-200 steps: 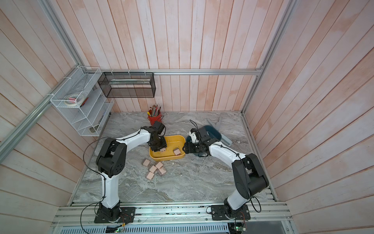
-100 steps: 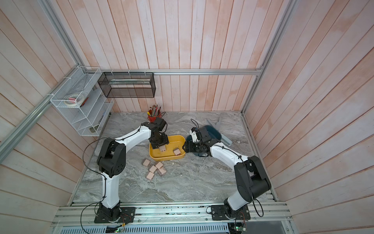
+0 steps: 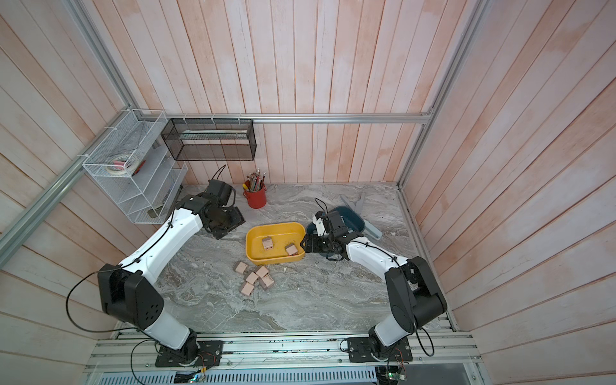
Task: Place the plugs by color into the storage box
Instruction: Adjust the storage box at the center of the board.
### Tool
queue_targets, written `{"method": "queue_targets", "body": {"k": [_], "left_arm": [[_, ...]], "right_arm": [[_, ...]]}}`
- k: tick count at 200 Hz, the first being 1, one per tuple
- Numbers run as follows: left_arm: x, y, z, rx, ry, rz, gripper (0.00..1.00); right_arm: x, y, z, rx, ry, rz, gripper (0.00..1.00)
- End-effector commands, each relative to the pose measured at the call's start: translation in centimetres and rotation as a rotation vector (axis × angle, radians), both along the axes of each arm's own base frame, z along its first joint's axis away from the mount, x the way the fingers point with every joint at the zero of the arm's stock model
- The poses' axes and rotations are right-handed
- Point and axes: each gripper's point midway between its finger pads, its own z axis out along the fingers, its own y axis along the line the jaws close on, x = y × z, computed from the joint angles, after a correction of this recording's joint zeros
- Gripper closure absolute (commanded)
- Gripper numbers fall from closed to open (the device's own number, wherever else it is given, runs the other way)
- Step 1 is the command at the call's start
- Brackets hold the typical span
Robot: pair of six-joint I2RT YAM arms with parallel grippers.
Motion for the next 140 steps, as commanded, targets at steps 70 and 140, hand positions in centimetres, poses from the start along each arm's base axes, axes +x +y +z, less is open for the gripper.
{"method": "queue_targets", "body": {"k": [70, 140], "left_arm": [[-8.5, -1.2, -10.7, -0.088, 0.269, 0.053, 0.28], [-5.9, -2.1, -14.2, -0.072, 0.32, 0.041, 0.28]], "right_arm": [[-0.4, 1.2, -0.3, 0.016, 0.025, 0.024, 0.22], [-0.4, 0.8, -0.6, -0.013, 0.029, 0.021, 0.21]]}}
